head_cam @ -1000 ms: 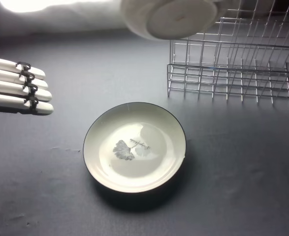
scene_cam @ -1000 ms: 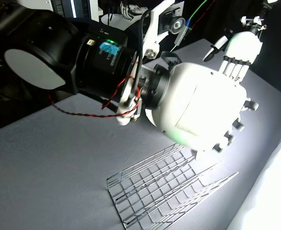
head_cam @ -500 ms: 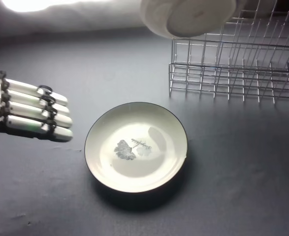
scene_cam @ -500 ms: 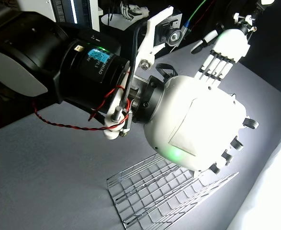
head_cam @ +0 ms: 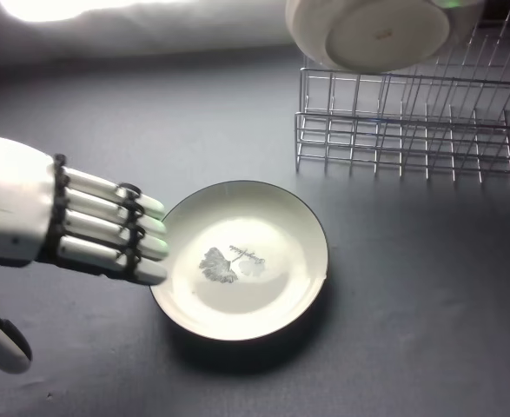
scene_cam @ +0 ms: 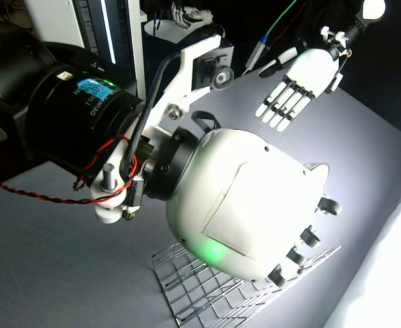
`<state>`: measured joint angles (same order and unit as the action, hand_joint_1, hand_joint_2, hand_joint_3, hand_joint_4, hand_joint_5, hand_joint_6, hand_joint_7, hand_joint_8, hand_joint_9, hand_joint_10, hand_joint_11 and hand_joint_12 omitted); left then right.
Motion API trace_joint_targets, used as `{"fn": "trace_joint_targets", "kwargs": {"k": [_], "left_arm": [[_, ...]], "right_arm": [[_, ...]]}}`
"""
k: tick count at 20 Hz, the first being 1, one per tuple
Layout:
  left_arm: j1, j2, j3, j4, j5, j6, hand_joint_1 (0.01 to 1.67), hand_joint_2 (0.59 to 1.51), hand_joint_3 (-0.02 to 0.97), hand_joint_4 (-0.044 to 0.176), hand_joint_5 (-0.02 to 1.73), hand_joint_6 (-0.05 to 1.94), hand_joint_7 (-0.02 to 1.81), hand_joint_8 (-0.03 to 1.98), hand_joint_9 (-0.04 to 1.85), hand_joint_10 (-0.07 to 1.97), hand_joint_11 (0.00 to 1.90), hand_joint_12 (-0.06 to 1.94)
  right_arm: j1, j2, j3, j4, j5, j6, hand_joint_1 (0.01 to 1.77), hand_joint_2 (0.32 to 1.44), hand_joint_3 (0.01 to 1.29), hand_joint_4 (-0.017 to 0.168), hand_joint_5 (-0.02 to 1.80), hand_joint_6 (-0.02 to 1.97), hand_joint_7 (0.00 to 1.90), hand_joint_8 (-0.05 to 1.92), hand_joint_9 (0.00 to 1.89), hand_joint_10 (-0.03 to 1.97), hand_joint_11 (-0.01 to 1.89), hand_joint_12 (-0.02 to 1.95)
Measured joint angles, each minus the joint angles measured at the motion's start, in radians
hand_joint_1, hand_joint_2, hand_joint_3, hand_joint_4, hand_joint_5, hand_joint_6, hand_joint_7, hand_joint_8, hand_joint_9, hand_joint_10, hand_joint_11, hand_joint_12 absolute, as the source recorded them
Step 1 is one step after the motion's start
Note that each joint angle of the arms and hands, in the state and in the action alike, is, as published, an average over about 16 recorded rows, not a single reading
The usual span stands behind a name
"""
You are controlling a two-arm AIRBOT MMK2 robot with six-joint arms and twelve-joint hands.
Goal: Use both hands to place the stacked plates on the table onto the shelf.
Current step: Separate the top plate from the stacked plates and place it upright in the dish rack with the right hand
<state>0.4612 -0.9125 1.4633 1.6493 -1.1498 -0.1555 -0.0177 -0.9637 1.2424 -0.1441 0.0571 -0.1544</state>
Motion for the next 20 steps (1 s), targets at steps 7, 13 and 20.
{"fn": "trace_joint_targets", "kwargs": {"k": [7, 13, 20], "left_arm": [[0.000, -0.050, 0.004, 0.037, 0.032, 0.048, 0.01, 1.141, 0.003, -0.001, 0.02, 0.02, 0.02, 0.01, 0.02, 0.01, 0.01, 0.00], [0.009, -0.083, 0.020, 0.059, 0.059, 0.071, 0.01, 1.128, 0.003, -0.001, 0.02, 0.02, 0.02, 0.01, 0.02, 0.01, 0.01, 0.00], [0.030, -0.101, 0.037, 0.069, 0.076, 0.094, 0.01, 1.120, 0.003, -0.001, 0.02, 0.02, 0.02, 0.01, 0.02, 0.01, 0.01, 0.00]], "right_arm": [[-0.041, 0.015, 0.021, -0.100, 0.003, 0.001, 1.38, 1.03, 0.01, -0.008, 0.92, 0.97, 1.07, 0.79, 0.94, 1.13, 0.70, 1.14], [-0.099, 0.021, 0.037, -0.160, 0.021, 0.000, 1.37, 1.03, 0.01, -0.008, 0.92, 0.97, 1.06, 0.79, 0.93, 1.13, 0.70, 1.14], [-0.163, 0.022, 0.040, -0.201, 0.058, 0.000, 1.32, 1.05, 0.01, -0.005, 0.90, 0.96, 1.02, 0.76, 0.93, 0.89, 0.63, 1.15]]}}
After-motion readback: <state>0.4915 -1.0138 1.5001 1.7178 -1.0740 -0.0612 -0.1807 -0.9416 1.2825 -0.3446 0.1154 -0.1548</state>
